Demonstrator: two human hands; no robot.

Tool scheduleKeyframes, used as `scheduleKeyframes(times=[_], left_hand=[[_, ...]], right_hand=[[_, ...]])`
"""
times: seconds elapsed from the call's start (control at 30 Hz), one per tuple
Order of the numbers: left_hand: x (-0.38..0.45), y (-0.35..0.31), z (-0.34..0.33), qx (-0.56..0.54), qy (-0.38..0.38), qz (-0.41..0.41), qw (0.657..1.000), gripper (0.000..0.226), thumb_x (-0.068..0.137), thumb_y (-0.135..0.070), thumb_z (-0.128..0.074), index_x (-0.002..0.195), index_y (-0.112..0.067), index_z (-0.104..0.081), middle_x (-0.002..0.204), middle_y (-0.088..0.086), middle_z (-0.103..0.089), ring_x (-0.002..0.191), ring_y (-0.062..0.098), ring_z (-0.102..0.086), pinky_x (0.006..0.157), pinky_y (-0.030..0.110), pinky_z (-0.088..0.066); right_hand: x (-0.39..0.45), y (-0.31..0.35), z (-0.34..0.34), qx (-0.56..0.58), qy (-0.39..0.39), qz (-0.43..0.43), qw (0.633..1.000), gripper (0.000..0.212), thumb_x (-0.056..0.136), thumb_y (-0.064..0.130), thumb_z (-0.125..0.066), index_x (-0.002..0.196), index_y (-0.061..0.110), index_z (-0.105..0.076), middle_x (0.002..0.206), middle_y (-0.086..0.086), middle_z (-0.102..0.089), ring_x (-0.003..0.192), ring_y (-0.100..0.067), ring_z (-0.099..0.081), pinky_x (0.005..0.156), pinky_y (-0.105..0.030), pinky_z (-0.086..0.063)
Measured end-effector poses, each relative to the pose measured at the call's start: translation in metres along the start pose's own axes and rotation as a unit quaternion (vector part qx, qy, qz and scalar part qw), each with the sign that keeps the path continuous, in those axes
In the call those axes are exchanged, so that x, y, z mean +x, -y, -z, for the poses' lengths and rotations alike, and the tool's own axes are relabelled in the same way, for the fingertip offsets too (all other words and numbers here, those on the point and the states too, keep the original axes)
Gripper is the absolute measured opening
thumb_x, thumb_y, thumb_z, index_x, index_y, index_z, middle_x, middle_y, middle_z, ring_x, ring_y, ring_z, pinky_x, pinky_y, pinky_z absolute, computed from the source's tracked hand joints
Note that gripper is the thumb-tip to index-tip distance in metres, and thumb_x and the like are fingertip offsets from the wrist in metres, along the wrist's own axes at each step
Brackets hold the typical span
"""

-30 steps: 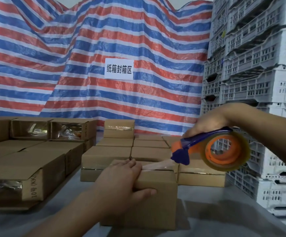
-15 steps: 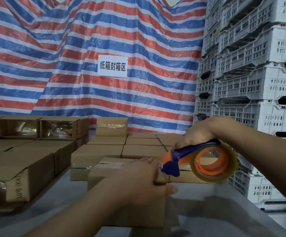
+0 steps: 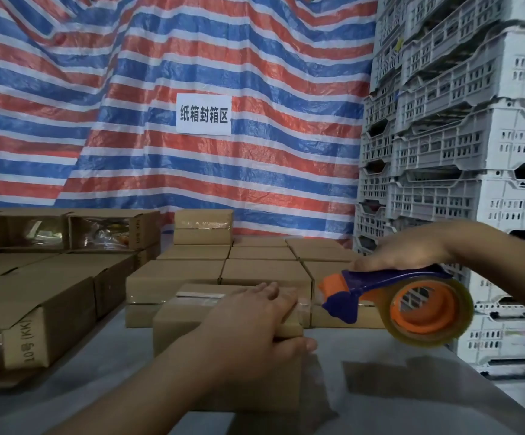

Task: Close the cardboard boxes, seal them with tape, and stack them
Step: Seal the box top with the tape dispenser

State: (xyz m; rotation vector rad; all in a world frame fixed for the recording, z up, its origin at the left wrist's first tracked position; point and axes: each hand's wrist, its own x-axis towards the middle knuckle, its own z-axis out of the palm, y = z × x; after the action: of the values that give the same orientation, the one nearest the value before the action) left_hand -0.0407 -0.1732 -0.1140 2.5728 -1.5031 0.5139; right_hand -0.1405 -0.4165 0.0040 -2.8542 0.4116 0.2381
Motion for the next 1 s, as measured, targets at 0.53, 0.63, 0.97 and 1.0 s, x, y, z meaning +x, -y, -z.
scheduleKeyframes(times=[0.53, 0.63, 0.97, 1.0], left_hand=[[-0.006, -0.009, 0.007, -0.001, -0.001, 0.018, 1.000, 0.075, 0.088, -0.075, -0.037, 0.151, -0.041, -0.015, 0.163, -0.003, -0.017, 0.148, 0.018, -0.018, 0.116, 0.040, -0.019], [-0.007, -0.009, 0.008, -0.002, -0.003, 0.018, 1.000, 0.075, 0.088, -0.075, -0.037, 0.152, -0.041, -0.015, 0.163, -0.003, -0.018, 0.148, 0.018, -0.019, 0.117, 0.040, -0.019], [-0.011, -0.012, 0.019, -0.010, 0.013, 0.005, 1.000, 0.072, 0.093, -0.068, -0.040, 0.153, -0.034, -0.020, 0.162, 0.001, -0.021, 0.148, 0.020, -0.019, 0.118, 0.040, -0.017], [-0.011, -0.012, 0.020, -0.010, 0.017, 0.003, 1.000, 0.072, 0.093, -0.068, -0.040, 0.153, -0.033, -0.021, 0.162, 0.001, -0.022, 0.148, 0.020, -0.020, 0.118, 0.040, -0.018]], right_hand=[[-0.005, 0.012, -0.082, -0.363, -0.299, -0.078, 0.879, 0.053, 0.095, 0.072, -0.031, 0.079, 0.026, -0.053, 0.067, 0.007, -0.047, 0.055, -0.011, -0.042, 0.047, -0.026, -0.029], [-0.001, -0.009, -0.118, -0.301, -0.365, -0.104, 0.875, 0.063, 0.088, 0.081, -0.025, 0.074, 0.028, -0.057, 0.060, 0.010, -0.047, 0.048, -0.006, -0.040, 0.041, -0.024, -0.023], [-0.016, -0.011, -0.159, -0.155, -0.293, -0.183, 0.925, 0.076, 0.082, 0.087, -0.018, 0.074, 0.022, -0.058, 0.070, 0.009, -0.056, 0.058, -0.004, -0.053, 0.046, -0.022, -0.036], [-0.019, -0.005, -0.153, -0.156, -0.284, -0.189, 0.927, 0.081, 0.080, 0.088, -0.012, 0.076, 0.022, -0.060, 0.072, 0.008, -0.058, 0.065, -0.007, -0.058, 0.053, -0.024, -0.041]])
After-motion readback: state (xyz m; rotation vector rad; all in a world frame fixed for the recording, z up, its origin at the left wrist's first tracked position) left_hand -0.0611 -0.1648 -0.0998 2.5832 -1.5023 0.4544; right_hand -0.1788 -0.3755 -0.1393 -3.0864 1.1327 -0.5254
